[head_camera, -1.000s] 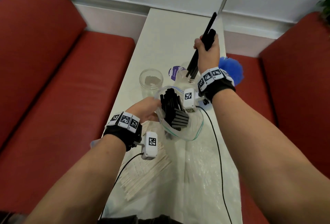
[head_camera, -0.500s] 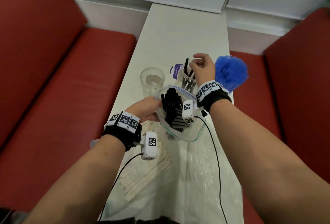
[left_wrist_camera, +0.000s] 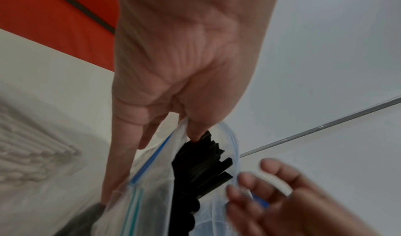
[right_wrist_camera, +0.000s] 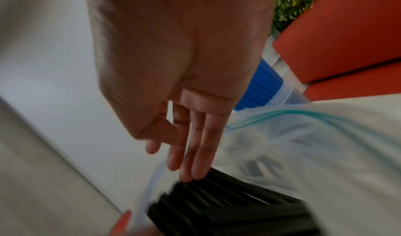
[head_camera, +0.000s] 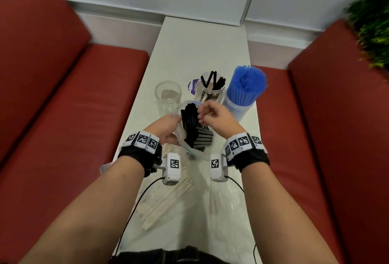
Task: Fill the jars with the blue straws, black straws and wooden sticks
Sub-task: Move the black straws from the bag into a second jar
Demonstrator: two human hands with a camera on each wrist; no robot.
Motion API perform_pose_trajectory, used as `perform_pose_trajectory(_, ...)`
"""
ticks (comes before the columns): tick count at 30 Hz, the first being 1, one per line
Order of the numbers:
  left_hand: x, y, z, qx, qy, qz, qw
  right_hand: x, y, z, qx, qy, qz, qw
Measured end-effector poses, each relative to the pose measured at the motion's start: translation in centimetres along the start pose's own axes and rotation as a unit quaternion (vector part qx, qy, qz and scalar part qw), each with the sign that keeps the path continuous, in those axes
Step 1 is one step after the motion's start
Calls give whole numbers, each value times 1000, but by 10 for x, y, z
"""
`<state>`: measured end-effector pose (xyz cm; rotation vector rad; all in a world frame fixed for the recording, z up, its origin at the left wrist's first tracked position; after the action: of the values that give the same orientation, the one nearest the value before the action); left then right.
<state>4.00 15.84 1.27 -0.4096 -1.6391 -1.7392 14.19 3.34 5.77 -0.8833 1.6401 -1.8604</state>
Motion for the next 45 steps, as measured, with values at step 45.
perform_pose_trajectory(45,-9,1,9,56,-6,17,998,-60,-167,65,-65,196,211,955)
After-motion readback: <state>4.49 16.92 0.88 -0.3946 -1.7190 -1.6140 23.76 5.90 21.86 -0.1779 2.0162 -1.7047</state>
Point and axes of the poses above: each hand's wrist, its own x-axis away from the middle knuckle, its own z-axis out of the back of the hand, y = z × x, the point moved 6 cm from there along -x, towards the middle knuckle, and after that the axes turned 14 degrees about -x, right-handed, at the moved point
